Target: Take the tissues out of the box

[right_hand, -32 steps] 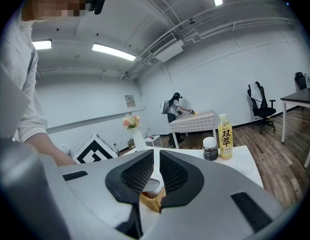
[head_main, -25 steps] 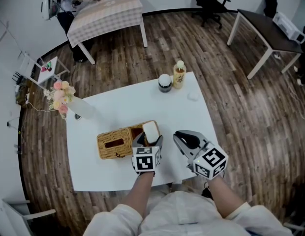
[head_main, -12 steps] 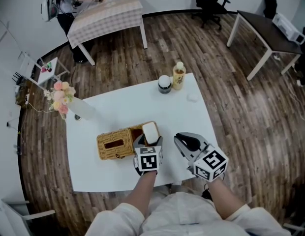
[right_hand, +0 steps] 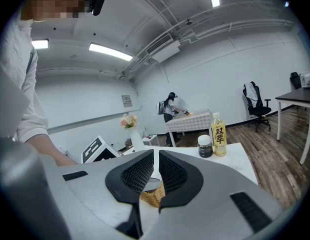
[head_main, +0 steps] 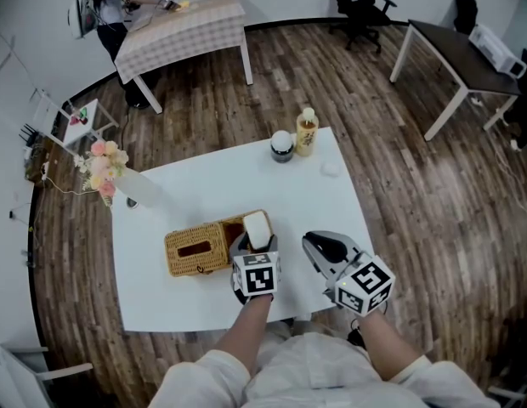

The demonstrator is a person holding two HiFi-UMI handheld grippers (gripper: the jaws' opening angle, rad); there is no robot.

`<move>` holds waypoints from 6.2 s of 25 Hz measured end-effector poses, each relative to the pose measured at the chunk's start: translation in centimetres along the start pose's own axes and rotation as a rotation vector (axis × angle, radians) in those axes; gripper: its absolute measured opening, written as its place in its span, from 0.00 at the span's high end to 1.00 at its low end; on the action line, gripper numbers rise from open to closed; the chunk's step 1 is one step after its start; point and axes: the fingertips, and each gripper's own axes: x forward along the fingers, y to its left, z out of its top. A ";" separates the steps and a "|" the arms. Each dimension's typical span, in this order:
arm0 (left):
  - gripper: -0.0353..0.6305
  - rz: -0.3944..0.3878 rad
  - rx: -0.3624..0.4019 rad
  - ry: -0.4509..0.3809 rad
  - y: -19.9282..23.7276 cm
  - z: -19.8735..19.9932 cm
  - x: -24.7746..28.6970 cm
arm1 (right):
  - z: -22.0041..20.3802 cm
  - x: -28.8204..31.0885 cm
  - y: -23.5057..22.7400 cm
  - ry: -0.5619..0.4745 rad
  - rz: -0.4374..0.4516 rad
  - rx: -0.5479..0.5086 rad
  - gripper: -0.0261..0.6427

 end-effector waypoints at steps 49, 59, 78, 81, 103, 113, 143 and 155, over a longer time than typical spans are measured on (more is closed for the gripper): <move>0.61 -0.050 0.019 -0.008 -0.4 1.2 -3.5 | 0.5 0.8 0.7 -0.013 0.002 0.012 0.90; 0.61 -0.085 0.002 -0.037 -0.3 2.0 -4.9 | 0.5 1.0 1.1 -0.026 -0.014 0.019 0.90; 0.61 -0.166 -0.017 -0.113 0.6 4.0 -8.1 | 0.6 1.9 1.8 -0.032 -0.041 0.024 0.90; 0.61 -0.190 -0.026 -0.133 0.6 4.3 -8.7 | 0.5 2.0 2.0 -0.030 -0.043 0.021 0.90; 0.61 -0.560 -0.572 -0.250 2.0 6.3 -11.2 | 1.3 2.9 3.4 -0.030 -0.063 -0.005 0.90; 0.61 -0.742 -0.755 -0.311 0.3 8.2 -12.3 | 2.7 2.6 5.0 -0.057 -0.067 -0.061 0.90; 0.61 -0.964 -1.039 -0.474 -0.9 11.3 -13.8 | 4.9 1.3 6.6 -0.105 -0.075 -0.135 0.90; 0.61 -0.975 -1.036 -0.470 -1.5 11.3 -14.0 | 4.8 0.9 6.6 -0.094 -0.085 -0.161 0.91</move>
